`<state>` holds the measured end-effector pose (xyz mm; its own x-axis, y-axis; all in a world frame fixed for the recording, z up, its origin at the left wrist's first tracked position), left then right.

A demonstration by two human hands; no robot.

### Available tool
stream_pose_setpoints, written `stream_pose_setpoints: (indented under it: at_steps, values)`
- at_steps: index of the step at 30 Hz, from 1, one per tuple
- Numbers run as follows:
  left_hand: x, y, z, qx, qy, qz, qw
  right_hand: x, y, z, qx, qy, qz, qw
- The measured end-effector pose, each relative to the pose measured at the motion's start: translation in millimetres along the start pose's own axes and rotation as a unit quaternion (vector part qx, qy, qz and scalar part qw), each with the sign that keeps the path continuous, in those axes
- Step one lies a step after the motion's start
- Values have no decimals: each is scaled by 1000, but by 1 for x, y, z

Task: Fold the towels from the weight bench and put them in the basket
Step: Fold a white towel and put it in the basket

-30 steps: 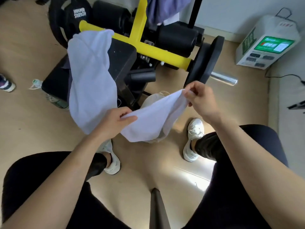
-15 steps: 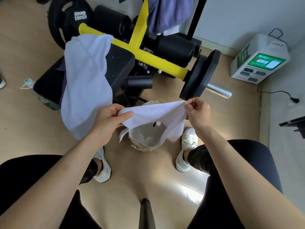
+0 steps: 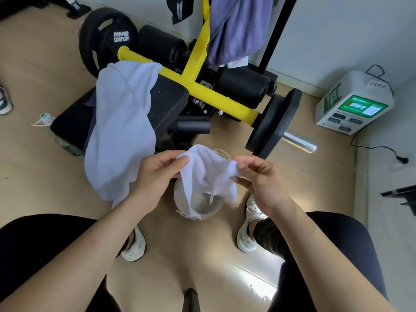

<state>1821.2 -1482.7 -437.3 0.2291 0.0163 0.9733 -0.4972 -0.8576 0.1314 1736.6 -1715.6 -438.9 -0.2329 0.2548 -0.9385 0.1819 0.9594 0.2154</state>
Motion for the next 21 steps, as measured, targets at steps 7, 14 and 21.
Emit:
stream_pose_setpoints:
  at_steps: [7, 14, 21]
  values:
    - [-10, 20, -1, -31, -40, 53, 997, -9, 21, -1, -58, -43, -51, 996]
    - [-10, 26, -5, -36, -31, 15, 999, -17, 35, 2, -84, -94, -171, 977]
    - [-11, 29, -9, -69, -15, 12, 997, -21, 45, 5, -89, -117, -289, 946]
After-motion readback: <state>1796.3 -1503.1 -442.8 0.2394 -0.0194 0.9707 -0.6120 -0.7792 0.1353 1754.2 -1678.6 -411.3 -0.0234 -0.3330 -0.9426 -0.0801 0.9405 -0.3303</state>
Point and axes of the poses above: each hand's wrist, its own z-axis towards the middle knuckle, its own y-axis out of the palm, x = y × z, the point moved 5 cm from there along z, towards the middle knuckle, and after that the axes turned 12 degrees about -x, right-handed, at the moved point
